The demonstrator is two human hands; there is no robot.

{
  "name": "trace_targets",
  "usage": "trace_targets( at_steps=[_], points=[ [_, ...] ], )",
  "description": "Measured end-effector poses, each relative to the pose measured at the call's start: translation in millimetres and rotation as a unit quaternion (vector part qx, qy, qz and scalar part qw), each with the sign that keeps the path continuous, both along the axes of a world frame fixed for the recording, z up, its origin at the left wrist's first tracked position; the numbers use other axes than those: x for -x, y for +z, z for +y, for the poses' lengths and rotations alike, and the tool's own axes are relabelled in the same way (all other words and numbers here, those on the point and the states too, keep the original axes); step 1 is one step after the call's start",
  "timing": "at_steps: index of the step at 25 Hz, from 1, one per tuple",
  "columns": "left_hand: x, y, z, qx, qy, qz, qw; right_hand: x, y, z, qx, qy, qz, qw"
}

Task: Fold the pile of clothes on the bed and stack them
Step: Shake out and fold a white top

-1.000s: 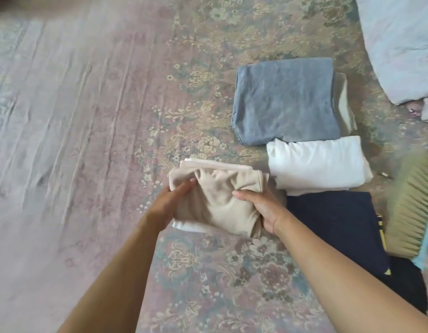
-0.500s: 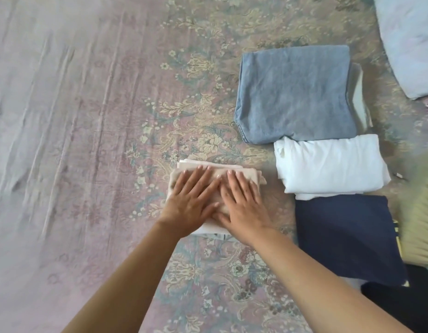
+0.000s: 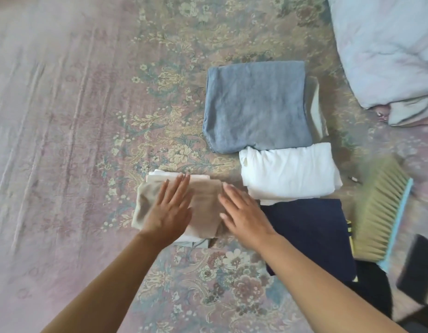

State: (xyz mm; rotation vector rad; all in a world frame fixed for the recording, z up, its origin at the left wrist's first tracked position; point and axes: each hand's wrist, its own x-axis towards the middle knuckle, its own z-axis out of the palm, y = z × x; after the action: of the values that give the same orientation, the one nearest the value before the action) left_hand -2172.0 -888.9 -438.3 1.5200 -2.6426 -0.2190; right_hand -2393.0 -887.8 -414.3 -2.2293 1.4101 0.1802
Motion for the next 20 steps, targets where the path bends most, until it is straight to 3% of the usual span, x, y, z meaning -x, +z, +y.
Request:
trace_targets(
  at_steps=[2,3,6,8,12,17,20],
  points=[
    [57.3,29.1,-16.0,-0.08,0.092,0.098,0.988,53.0,12.8,-11.4,0.056,-0.092,0.023,0.994],
    [88.2,43.4,-27.1,-0.172,0.175,0.162,0.956,74.7,17.8,-20.6,0.085,-0.147,0.037,0.985],
    [172.7,50.5,-68.6,-0.42,0.4,0.262,0.772,129.2,21.7,-57.0,0.023,-0.259,0.134,0.956],
    [205.4,36.8,-84.1,-0.449,0.465,0.286,0.707,146.0,13.5,-73.7,-0.072,-0.34,0.121,0.93],
    [222.3,6.8,-92.1,-0.452,0.541,0.273,0.654,177.9,-22.0,-90.0,-0.186,-0.486,-0.036,0.853],
    [223.3,-14.2,-94.5,-0.458,0.592,0.383,0.542,204.5,-39.4,-104.1,-0.26,-0.551,-0.192,0.769],
    [219.3,-14.6,-95.4,-0.49,0.578,0.407,0.51,205.0,-35.8,-107.3,-0.29,-0.557,-0.235,0.742]
  ],
)
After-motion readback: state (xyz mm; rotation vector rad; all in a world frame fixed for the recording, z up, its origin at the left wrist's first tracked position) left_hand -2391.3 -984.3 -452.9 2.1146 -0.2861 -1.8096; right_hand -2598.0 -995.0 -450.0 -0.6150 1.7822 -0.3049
